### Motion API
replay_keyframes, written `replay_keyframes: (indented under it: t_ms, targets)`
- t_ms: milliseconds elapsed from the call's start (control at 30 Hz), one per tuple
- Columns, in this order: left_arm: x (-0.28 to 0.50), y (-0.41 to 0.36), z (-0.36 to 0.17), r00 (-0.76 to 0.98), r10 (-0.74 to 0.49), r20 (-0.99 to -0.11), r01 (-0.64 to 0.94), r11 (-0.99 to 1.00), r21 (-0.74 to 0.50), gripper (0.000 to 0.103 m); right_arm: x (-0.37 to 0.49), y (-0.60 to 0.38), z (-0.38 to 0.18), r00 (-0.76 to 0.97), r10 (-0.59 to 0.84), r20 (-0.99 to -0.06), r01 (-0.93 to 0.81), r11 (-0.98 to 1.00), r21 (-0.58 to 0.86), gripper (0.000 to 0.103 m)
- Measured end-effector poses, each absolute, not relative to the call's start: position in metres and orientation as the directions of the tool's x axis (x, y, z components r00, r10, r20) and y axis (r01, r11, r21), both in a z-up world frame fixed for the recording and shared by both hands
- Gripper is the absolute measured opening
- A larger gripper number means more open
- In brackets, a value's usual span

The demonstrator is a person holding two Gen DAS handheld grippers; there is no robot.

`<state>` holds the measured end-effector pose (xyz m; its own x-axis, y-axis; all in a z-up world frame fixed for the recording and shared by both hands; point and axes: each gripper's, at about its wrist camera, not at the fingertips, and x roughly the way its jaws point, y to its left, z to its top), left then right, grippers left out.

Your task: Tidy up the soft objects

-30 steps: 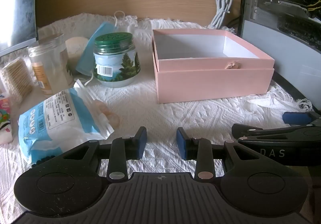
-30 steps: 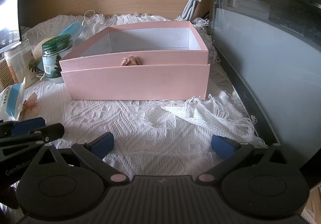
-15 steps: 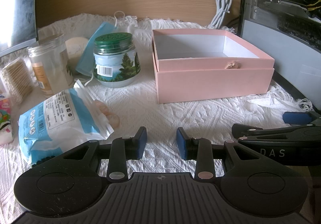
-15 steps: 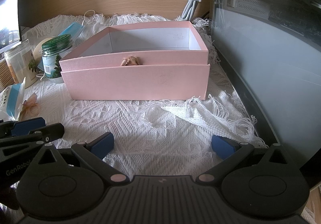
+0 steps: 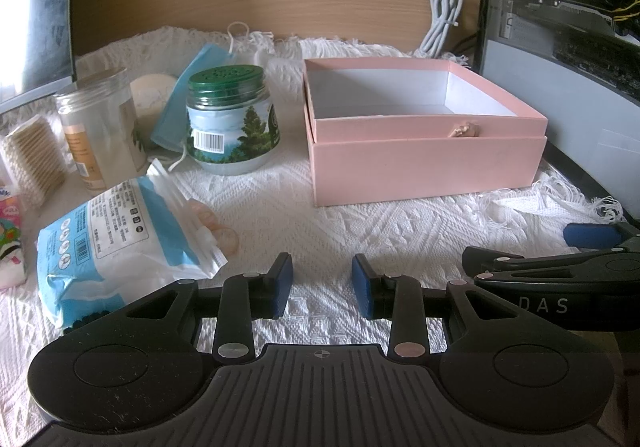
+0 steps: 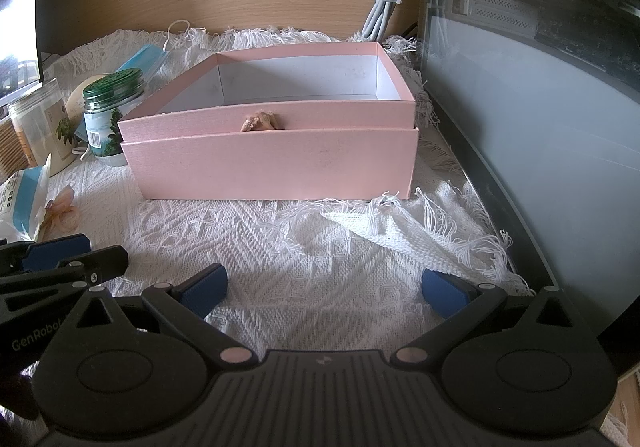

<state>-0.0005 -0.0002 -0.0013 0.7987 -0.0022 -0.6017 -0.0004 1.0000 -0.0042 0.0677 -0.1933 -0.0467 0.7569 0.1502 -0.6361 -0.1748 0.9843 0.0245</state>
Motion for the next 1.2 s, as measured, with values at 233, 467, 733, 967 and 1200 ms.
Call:
replay_keyframes:
  t_ms: [233, 467, 733, 967, 1200]
  targets:
    - [-0.002, -0.001, -0.006, 0.799, -0.002, -0.601, -0.001, 1.0, -0.004, 0.036, 0.068, -0.193, -0.047, 0.757, 0.15, -0.636, -0.175, 0.984, 0.025, 0.103]
    - [-0.003, -0.003, -0.011, 0.799, 0.002, -0.601, -0.001, 1.0, 0.002, 0.036, 0.068, -0.193, -0.047, 0.757, 0.15, -0.636, -0.175, 0.984, 0.024, 0.103]
    - [-0.005, -0.007, -0.012, 0.8, 0.007, -0.6, -0.002, 1.0, 0.009, 0.037, 0.068, -0.193, -0.047, 0.757, 0.15, -0.636, -0.175, 0.984, 0.024, 0.103]
    - [-0.005, -0.007, -0.012, 0.8, 0.008, -0.6, -0.002, 1.0, 0.011, 0.036, 0.068, -0.193, -0.046, 0.757, 0.15, -0.636, -0.175, 0.984, 0.024, 0.103]
    - [-0.004, -0.008, -0.012, 0.8, 0.01, -0.6, -0.002, 1.0, 0.014, 0.036, 0.068, -0.193, -0.047, 0.756, 0.151, -0.636, -0.175, 0.984, 0.025, 0.103]
